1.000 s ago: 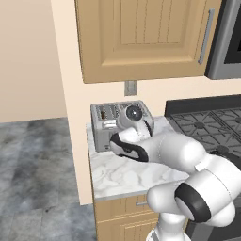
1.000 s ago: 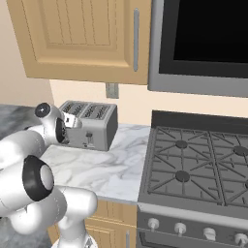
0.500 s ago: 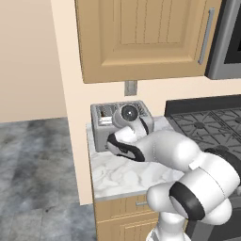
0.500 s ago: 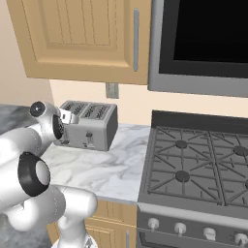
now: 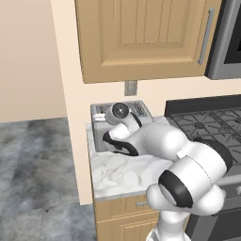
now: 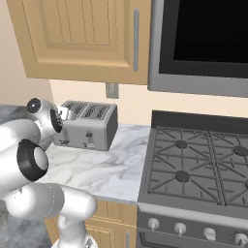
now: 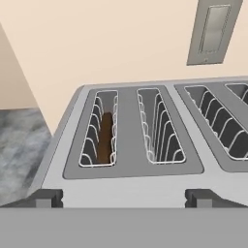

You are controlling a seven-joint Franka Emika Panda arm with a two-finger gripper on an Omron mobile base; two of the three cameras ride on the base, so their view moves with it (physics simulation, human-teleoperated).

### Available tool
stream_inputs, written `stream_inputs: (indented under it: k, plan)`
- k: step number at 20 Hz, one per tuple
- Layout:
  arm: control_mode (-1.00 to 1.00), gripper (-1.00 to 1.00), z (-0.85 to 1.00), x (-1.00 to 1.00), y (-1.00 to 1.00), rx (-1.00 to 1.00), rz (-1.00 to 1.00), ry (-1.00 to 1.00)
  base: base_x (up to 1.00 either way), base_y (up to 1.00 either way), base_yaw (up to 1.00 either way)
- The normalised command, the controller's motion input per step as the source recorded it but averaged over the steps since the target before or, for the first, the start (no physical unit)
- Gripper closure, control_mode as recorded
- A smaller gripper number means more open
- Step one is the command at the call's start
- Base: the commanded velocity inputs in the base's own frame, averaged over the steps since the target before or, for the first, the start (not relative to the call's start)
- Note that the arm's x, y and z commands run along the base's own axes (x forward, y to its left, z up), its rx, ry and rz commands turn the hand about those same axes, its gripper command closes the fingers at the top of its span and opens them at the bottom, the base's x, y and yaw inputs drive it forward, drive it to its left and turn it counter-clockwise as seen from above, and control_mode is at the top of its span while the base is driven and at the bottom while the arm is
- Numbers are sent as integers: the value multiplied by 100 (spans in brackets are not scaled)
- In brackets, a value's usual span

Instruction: Start the toaster. Once the lever pops up, take the bread to the plate on the dining counter.

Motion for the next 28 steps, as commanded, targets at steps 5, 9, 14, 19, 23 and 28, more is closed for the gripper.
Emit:
stream_inputs:
  k: [5, 9, 14, 19, 23, 28]
  plan:
    - [-100, -100, 8, 1, 1, 0, 0, -6, 0, 0, 0]
    - [-100, -100, 4, 0, 6, -1, 0, -7, 0, 0, 0]
    - [-100, -100, 1, 0, 14, -2, 0, -7, 0, 0, 0]
    - [-100, -100, 3, 5, 9, -1, 0, -4, 0, 0, 0]
    - [-100, -100, 14, 6, 1, 0, 0, -2, 0, 0, 0]
    - [-100, -100, 13, 0, 3, 0, 0, 0, 0, 0, 0]
